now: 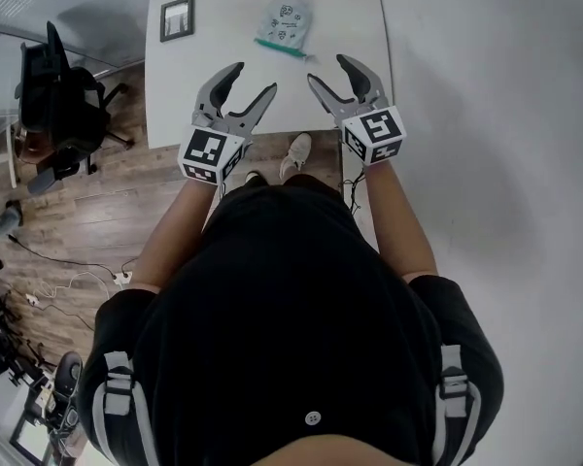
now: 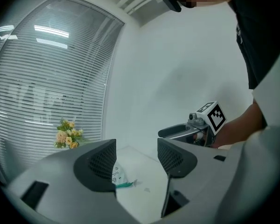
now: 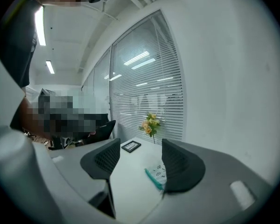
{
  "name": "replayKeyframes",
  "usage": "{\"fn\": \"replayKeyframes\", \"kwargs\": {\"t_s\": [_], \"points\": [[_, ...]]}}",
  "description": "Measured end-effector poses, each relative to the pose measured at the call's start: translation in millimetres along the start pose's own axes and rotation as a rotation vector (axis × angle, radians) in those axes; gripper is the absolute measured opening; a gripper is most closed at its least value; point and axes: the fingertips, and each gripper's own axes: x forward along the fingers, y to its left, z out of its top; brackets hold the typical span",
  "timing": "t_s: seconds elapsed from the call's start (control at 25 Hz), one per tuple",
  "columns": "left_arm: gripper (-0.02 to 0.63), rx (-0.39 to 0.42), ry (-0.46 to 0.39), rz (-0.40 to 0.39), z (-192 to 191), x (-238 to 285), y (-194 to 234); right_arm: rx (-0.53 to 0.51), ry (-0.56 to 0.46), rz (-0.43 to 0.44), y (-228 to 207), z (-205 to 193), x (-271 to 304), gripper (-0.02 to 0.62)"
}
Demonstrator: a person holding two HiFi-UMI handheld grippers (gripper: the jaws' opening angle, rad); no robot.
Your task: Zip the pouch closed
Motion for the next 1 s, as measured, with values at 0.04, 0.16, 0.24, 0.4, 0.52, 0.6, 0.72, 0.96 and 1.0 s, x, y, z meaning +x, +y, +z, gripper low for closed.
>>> {"fn": "replayKeyframes", "kwargs": {"t_s": [0.04, 0.16, 0.24, 0.4, 0.52, 0.6, 0.72, 0.96, 1.0], "points": [[0.281, -0.002, 0.008, 0.006, -1.0, 6.9, 2.4, 0.004, 0.006, 0.008, -6.2, -1.8, 4.7, 0.283], [0.281, -0.003, 0.031, 0.024, -2.8, 28.6, 7.7, 0.008, 0.029, 0.034, -27.2, -8.1, 16.9, 0.283], [0.281, -0.005, 0.052, 0.042, -6.8, 42.2, 11.7, 0.002, 0.049, 0.051, -42.3, -14.3, 25.8, 0.282], [0.281, -0.021, 0.089, 0.083, -16.5, 70.0, 13.9, 0.003, 0.094, 0.090, -71.2, -34.6, 41.9, 0.282], [0.281, -0.027, 0.120, 0.112, -26.7, 87.1, 15.6, 0.003, 0.129, 0.117, -88.1, -53.1, 53.4, 0.282], [0.281, -0.030, 0.142, 0.132, -37.2, 95.8, 18.4, 0.002, 0.160, 0.136, -95.9, -70.1, 63.0, 0.282], [0.281, -0.046, 0.174, 0.153, -51.7, 110.1, 21.5, 0.000, 0.211, 0.161, -107.6, -96.9, 77.5, 0.275], [0.281, -0.082, 0.254, 0.187, -93.1, 132.0, 31.4, -0.037, 0.294, 0.225, -112.2, -131.8, 95.8, 0.249], [0.281, -0.092, 0.265, 0.191, -99.4, 135.2, 33.5, -0.043, 0.301, 0.233, -112.7, -135.4, 98.4, 0.244]]}}
